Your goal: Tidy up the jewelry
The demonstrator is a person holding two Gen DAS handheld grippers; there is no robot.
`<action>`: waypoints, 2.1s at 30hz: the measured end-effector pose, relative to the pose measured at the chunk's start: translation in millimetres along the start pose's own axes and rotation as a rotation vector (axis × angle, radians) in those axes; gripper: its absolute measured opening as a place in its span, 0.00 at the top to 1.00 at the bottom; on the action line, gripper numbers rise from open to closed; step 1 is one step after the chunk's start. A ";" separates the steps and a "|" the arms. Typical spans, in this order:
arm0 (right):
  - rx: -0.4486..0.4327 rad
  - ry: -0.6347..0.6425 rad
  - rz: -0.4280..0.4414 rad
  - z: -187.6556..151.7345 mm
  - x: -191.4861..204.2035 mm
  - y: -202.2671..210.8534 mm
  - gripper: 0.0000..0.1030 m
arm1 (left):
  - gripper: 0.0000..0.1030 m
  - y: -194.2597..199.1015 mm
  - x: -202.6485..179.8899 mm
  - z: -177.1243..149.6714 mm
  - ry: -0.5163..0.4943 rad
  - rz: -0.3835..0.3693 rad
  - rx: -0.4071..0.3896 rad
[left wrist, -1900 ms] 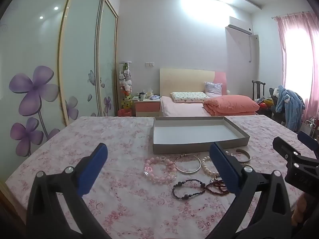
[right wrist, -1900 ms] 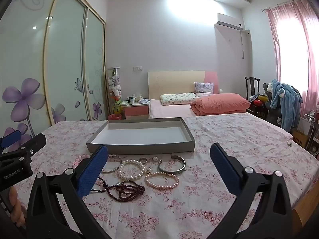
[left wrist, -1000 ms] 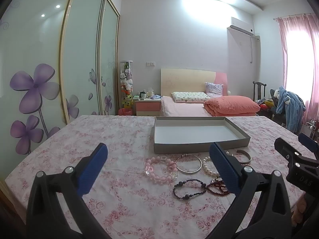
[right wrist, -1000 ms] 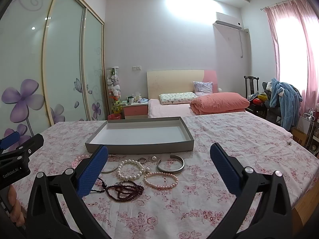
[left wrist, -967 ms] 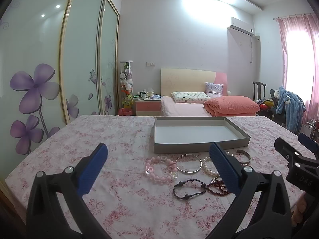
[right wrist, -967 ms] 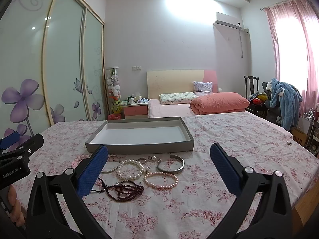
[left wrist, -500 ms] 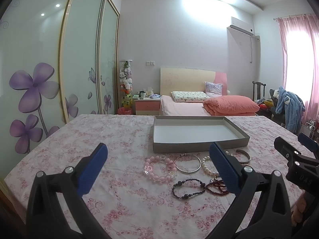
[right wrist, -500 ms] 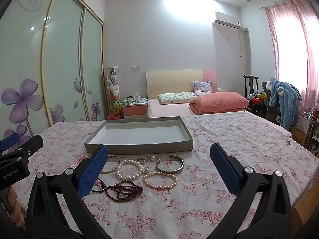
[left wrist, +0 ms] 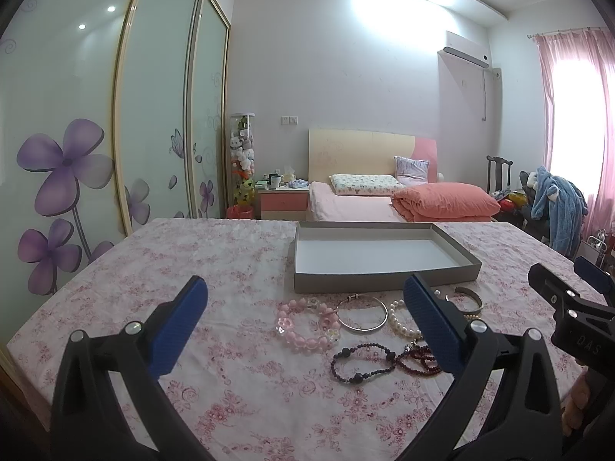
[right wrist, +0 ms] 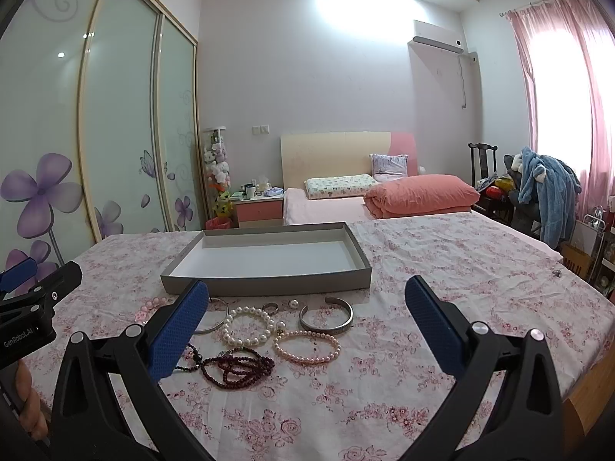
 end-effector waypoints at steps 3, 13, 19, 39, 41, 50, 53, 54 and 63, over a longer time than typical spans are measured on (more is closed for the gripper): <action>0.001 -0.001 -0.001 0.3 0.5 -0.3 0.02 | 0.04 -0.1 0.0 0.0 0.000 0.000 0.000; 0.003 -0.003 0.001 -0.4 0.4 -0.6 0.02 | 0.04 -0.4 0.5 -0.2 0.001 0.000 0.003; 0.005 -0.004 0.001 -3.9 -1.5 -2.7 0.02 | 0.04 4.6 -1.7 -0.1 0.001 0.001 0.003; 0.009 -0.008 0.000 -10.9 -2.7 -4.0 0.02 | 0.04 -2.3 -4.3 -14.1 0.004 0.003 0.008; 0.015 -0.004 -0.003 -13.4 -2.9 -4.6 0.02 | 0.04 -2.9 -3.2 -16.6 0.006 0.009 0.015; 0.212 -0.014 -0.038 -40.1 -16.7 -43.3 0.05 | 0.04 -39.2 26.3 -30.9 0.035 0.078 0.178; 0.305 -0.025 -0.038 -56.3 -22.1 -60.1 0.19 | 0.04 -49.5 34.9 -40.0 0.048 0.095 0.233; 0.336 -0.036 -0.035 -61.0 -23.2 -65.5 0.26 | 0.04 -52.5 36.6 -42.6 0.051 0.095 0.251; 0.555 -0.091 -0.021 -86.9 -27.8 -109.7 0.51 | 0.04 -80.8 46.0 -53.8 0.058 0.089 0.353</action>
Point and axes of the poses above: each gripper's, at about its wrist camera, not at the fingertips, and y roughly against the way its jaws point, x to its left, z to its top, the point moved 7 cm from there along -y, roughly the way its jaws point, and after that the axes turned 3 degrees about y, right-handed, at the moved point
